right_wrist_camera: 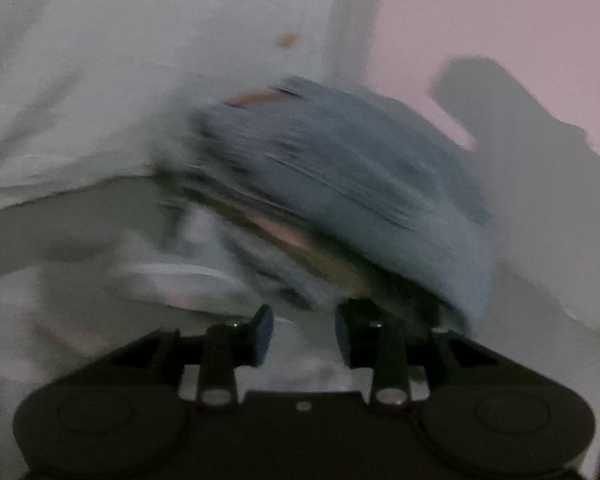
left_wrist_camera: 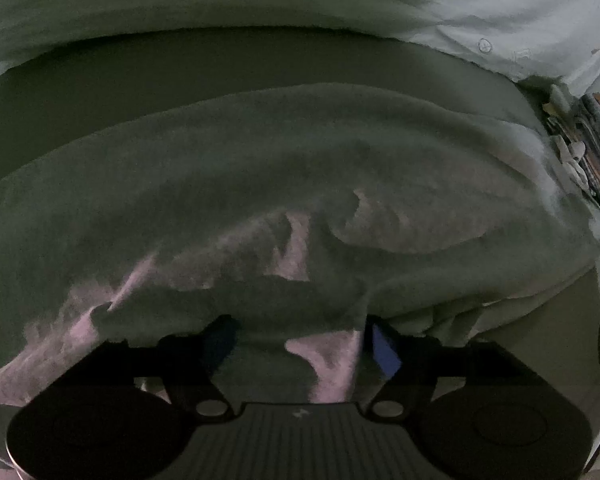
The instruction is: Fold clothes
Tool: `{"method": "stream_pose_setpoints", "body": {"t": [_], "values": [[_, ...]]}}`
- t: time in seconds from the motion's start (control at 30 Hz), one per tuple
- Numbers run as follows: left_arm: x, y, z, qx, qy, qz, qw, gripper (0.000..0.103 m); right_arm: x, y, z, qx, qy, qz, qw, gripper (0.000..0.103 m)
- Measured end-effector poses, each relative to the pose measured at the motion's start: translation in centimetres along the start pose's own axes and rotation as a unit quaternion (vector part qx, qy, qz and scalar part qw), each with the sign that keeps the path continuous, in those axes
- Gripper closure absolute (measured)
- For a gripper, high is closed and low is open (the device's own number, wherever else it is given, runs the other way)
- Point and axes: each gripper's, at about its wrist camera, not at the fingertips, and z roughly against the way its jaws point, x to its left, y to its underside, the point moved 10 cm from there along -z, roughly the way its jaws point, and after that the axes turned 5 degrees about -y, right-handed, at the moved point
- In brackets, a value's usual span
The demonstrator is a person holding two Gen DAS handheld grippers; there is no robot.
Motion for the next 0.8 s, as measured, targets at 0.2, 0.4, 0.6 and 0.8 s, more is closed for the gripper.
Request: {"method": "stream_pose_setpoints", "body": {"t": [0.2,0.4,0.6,0.8], "values": [[-1.0,-0.3,-0.4,0.006,-0.005,-0.010,0.9999,0.012,6.7,0.6,-3.8,0.049,-0.127,0.022,0.990,0.083],[-0.8,-0.3,-0.4,0.007,0.002,-0.006,1.0000,0.009,5.9,-2.1,-8.7,0.048,-0.099,-0.028,0.994,0.083],[-1.1,-0.6,-1.0,0.003,0.011,0.017,0.9998,0.000,-1.3,-5.3,-8.4,0.006,-0.023,-0.147,0.989,0.067],[-1.4,-0.5,-1.1,-0.007,-0.001,0.021,0.9998,0.000,-1.3,-1.3,-2.2,0.014,-0.055,-0.099,0.993,0.057]]}}
